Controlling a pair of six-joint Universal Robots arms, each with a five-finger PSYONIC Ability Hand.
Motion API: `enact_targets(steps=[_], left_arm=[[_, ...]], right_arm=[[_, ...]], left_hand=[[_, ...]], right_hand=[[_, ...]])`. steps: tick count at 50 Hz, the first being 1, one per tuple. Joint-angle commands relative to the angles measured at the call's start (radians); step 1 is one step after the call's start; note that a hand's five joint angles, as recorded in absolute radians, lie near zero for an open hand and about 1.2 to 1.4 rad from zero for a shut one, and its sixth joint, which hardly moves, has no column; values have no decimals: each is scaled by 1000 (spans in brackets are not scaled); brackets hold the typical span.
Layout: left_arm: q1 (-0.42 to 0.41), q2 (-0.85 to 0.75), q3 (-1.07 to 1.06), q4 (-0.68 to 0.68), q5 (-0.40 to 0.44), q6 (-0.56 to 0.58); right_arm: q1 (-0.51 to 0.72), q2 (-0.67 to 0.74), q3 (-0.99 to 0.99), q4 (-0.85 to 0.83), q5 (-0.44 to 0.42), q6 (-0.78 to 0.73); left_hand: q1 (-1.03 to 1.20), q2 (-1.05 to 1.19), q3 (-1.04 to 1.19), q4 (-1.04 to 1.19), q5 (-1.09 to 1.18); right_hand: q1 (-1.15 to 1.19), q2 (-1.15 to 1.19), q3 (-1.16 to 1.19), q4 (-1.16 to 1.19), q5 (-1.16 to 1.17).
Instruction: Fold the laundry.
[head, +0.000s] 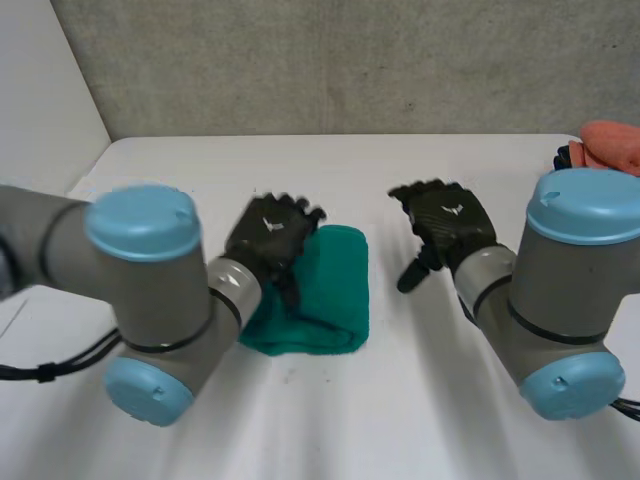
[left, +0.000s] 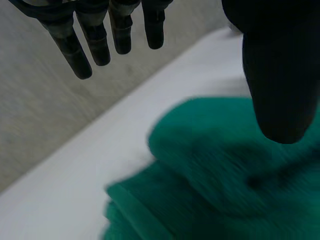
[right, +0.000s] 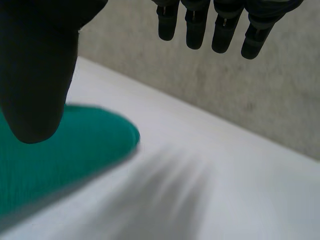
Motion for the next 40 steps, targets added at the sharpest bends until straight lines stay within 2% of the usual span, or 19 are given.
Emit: enact_targets(steps=[1,3,7,11,12,16,19,25,32,34,35,36,37,38,40], left_arm=[[3,-57,1,-21,-6,6],[3,-68,4,-19,-6,6],[5,-105,13,-10,-8,4],[8,-112,10,20,-19,4],[9,-109,1,40,-38,4],[0,-79,-36,60,-124,9],[2,2,-97,73,-170,37],[12,105,-233,137,-186,126],[35,142,-370,241,-221,239],[39,142,-382,243,-226,250],[40,141,-387,241,-226,254],[40,141,-387,240,-226,256],[40,142,-387,240,-227,256],[40,144,-381,240,-226,256],[51,153,-364,241,-220,244]], right_arm=[[-16,7,49,-2,-18,-11],[-15,7,47,-2,-29,-11],[-2,18,39,-2,-36,-11],[-1,27,21,0,-38,-11],[1,30,13,0,-38,-11],[4,60,-63,13,-52,-18],[28,98,-143,68,-96,-6],[129,251,-359,220,-124,64],[154,418,-514,288,-138,181],[160,443,-531,286,-141,193],[162,451,-536,285,-139,193],[162,460,-540,285,-139,193],[162,475,-551,283,-138,192],[162,481,-554,283,-135,192],[162,486,-557,283,-130,187]], left_hand=[[172,164,163,168,157],[219,210,210,215,203],[447,439,439,444,432],[966,958,958,963,951],[1165,1156,1156,1161,1149],[1167,1158,1158,1163,1152],[1167,1158,1158,1163,1152],[1167,1158,1158,1163,1152],[1167,1158,1158,1163,1152],[916,908,908,913,901],[342,334,333,338,327],[22,14,14,19,7],[-55,-63,-64,-59,-70],[0,-8,-8,-3,-15],[-55,-63,-64,-59,-70]], right_hand=[[-53,-39,-40,-43,-48],[-53,-39,-40,-43,-48],[-53,-39,-40,-43,-48],[-53,-39,-40,-43,-48],[-53,-39,-40,-43,-48],[-53,-39,-40,-43,-48],[-53,-39,-40,-43,-48],[-53,-39,-40,-43,-48],[-53,-39,-40,-43,-48],[-53,-39,-40,-43,-48],[-53,-39,-40,-43,-48],[-53,-39,-40,-43,-48],[-53,-39,-40,-43,-48],[-53,-39,-40,-43,-48],[-53,-39,-40,-43,-48]])
